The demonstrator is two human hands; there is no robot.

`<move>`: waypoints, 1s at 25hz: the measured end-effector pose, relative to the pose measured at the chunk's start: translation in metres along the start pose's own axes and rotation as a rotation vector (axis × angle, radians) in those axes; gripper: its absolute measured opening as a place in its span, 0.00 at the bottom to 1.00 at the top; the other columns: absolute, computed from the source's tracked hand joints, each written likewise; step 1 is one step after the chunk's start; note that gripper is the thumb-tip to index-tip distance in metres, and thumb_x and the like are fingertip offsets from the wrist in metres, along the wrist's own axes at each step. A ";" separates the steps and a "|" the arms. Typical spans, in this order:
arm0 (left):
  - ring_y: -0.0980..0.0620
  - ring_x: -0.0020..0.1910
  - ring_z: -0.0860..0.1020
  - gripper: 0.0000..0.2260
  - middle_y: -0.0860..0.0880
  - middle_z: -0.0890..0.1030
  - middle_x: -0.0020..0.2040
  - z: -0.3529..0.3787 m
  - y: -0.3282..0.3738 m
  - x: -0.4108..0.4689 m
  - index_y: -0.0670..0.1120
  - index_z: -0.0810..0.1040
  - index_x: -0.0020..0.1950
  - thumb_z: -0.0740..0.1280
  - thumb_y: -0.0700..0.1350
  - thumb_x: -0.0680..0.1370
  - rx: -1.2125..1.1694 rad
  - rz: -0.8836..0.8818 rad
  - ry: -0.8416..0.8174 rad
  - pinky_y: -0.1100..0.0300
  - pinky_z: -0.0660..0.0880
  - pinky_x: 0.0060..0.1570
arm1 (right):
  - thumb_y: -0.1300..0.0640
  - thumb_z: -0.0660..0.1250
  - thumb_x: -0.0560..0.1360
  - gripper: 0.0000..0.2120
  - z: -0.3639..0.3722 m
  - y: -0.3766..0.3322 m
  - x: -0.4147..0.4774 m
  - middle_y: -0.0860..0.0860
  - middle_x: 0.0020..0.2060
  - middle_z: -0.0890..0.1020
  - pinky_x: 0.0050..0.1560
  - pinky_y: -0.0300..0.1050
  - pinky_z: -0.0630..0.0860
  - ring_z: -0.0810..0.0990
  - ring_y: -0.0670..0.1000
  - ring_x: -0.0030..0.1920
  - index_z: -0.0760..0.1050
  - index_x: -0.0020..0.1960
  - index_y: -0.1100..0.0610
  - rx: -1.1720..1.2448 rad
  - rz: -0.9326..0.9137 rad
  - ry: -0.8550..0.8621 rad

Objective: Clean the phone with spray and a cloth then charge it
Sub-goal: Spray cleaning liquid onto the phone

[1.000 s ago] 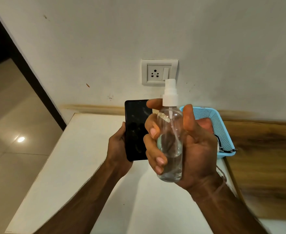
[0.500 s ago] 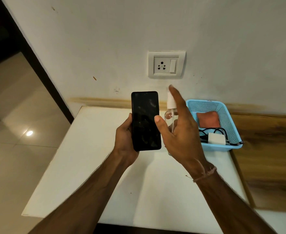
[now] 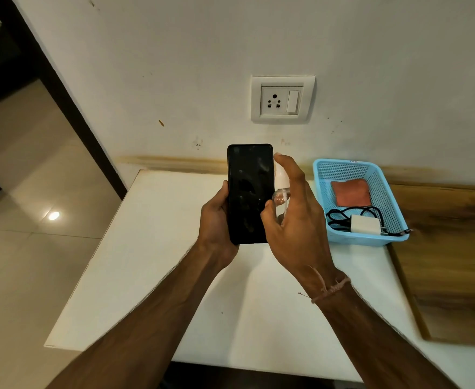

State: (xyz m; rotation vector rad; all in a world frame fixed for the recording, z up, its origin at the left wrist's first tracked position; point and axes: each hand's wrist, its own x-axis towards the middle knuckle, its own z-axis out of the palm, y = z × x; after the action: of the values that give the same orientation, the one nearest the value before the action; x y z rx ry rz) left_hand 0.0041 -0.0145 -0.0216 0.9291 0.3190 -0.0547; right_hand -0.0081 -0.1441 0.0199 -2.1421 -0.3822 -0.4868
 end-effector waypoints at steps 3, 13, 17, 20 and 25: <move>0.39 0.58 0.82 0.22 0.41 0.82 0.61 0.001 -0.001 0.001 0.50 0.81 0.64 0.54 0.60 0.83 0.017 0.002 0.004 0.45 0.80 0.55 | 0.61 0.66 0.76 0.33 -0.001 0.001 0.001 0.50 0.55 0.74 0.42 0.52 0.82 0.78 0.50 0.45 0.54 0.73 0.40 0.003 -0.014 0.033; 0.41 0.52 0.84 0.23 0.42 0.84 0.57 -0.003 -0.003 0.004 0.50 0.82 0.62 0.54 0.61 0.82 0.037 0.026 -0.005 0.48 0.81 0.48 | 0.58 0.67 0.76 0.26 -0.004 -0.003 0.002 0.55 0.58 0.77 0.47 0.55 0.83 0.80 0.54 0.50 0.62 0.71 0.52 -0.019 -0.001 0.046; 0.41 0.52 0.84 0.22 0.43 0.84 0.57 -0.004 -0.001 0.004 0.50 0.83 0.60 0.54 0.60 0.82 0.025 0.025 0.002 0.49 0.81 0.48 | 0.60 0.67 0.76 0.29 -0.004 -0.001 0.001 0.51 0.54 0.76 0.45 0.47 0.83 0.78 0.48 0.45 0.58 0.72 0.46 -0.014 -0.020 0.051; 0.43 0.49 0.85 0.22 0.44 0.85 0.53 -0.004 -0.001 0.005 0.51 0.85 0.56 0.54 0.60 0.83 0.015 0.015 0.000 0.51 0.81 0.45 | 0.60 0.68 0.76 0.33 0.002 0.002 -0.010 0.52 0.56 0.76 0.44 0.26 0.73 0.74 0.45 0.44 0.55 0.73 0.43 -0.051 -0.042 0.035; 0.47 0.42 0.85 0.21 0.47 0.86 0.47 -0.006 0.003 0.006 0.50 0.85 0.55 0.55 0.59 0.83 -0.006 0.034 0.009 0.54 0.81 0.40 | 0.59 0.69 0.75 0.34 0.009 0.006 -0.033 0.54 0.57 0.77 0.44 0.21 0.66 0.78 0.52 0.46 0.55 0.74 0.43 -0.070 -0.054 -0.035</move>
State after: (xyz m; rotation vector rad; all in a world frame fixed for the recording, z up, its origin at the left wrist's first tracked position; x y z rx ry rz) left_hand 0.0087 -0.0071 -0.0242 0.9285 0.3119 -0.0182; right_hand -0.0320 -0.1430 -0.0048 -2.2153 -0.4502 -0.5006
